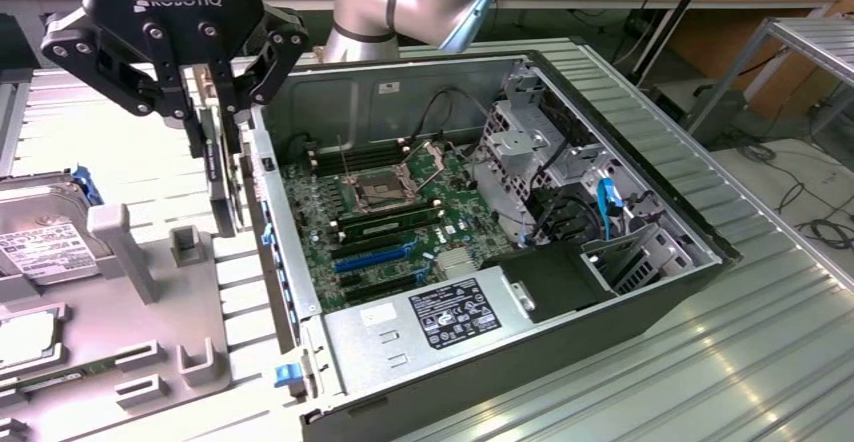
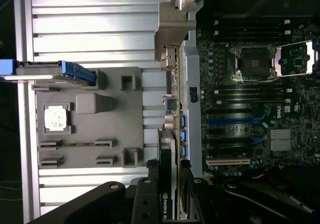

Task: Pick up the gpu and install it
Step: 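Pick up the gpu and move the gpu toward the slot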

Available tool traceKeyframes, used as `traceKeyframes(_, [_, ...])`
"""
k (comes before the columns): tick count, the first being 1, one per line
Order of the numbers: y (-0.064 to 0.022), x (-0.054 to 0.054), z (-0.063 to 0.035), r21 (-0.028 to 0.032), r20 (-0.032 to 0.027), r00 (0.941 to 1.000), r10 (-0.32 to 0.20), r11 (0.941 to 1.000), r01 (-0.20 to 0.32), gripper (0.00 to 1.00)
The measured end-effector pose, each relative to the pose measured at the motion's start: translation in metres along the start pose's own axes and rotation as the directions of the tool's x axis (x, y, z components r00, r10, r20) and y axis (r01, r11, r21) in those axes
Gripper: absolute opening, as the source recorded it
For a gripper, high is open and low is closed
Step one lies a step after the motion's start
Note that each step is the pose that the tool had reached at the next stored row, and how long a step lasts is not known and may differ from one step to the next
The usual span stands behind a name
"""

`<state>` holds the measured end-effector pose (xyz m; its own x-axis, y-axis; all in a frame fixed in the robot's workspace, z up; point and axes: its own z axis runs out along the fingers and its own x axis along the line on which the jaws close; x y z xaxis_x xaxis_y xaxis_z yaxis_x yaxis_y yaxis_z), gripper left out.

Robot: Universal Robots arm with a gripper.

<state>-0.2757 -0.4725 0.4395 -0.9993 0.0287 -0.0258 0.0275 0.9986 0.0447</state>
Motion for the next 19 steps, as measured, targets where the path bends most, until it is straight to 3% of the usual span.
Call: traceKeyframes(19, [0.0003, -0.011, 0.0003, 0.0, 0.0, 1.0, 0.0, 1.0, 0.0, 0.27])
